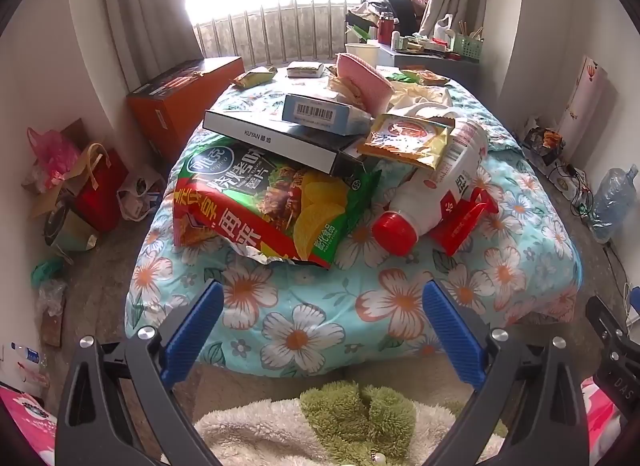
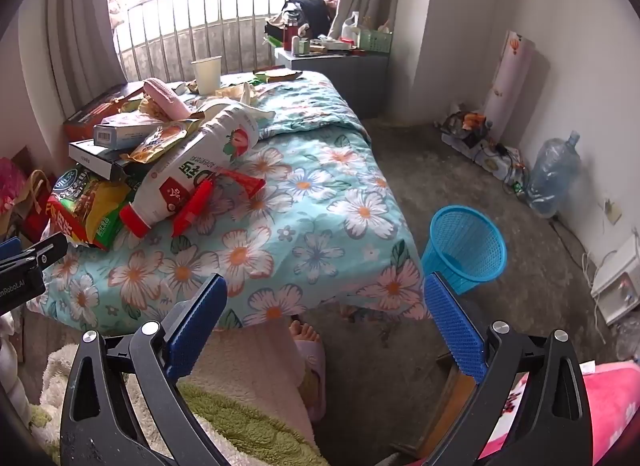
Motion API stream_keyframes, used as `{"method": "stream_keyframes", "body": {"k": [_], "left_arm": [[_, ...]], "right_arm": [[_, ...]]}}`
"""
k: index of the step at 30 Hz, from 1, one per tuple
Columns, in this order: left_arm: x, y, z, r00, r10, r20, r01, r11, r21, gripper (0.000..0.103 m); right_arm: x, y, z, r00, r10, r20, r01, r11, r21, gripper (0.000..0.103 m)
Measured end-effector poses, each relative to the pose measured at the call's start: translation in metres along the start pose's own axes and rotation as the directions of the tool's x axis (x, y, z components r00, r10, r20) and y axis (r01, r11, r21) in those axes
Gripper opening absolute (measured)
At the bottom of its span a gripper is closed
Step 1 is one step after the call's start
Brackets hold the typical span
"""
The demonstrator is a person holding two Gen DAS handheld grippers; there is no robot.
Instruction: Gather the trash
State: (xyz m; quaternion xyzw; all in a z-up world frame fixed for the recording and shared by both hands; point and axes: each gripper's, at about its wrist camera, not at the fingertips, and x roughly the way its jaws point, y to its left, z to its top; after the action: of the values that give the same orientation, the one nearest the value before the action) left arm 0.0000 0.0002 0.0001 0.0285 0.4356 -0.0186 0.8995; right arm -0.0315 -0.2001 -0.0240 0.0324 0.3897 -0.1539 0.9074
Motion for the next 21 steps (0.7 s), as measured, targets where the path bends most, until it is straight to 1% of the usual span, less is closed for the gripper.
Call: {"method": "stream_keyframes", "body": {"k": [15, 21], "left_arm": [[-0.0002, -0.0010, -0.0014, 1.000, 0.002, 0.003, -0.002, 1.000, 0.005, 0.098], [0.0003, -0.0029, -0.0011, 1.000, 0.006, 0.005, -0.006, 1.000, 0.007, 0.097]], "right_arm": [[0.0051, 0.0065, -0.0001, 1.000, -0.002, 0.002, 0.002, 1.000, -0.001, 0.095], [0.0053, 0.0027, 0.0007, 1.000, 0.014, -0.001, -0.014, 1.000, -0.001, 0.095]]}}
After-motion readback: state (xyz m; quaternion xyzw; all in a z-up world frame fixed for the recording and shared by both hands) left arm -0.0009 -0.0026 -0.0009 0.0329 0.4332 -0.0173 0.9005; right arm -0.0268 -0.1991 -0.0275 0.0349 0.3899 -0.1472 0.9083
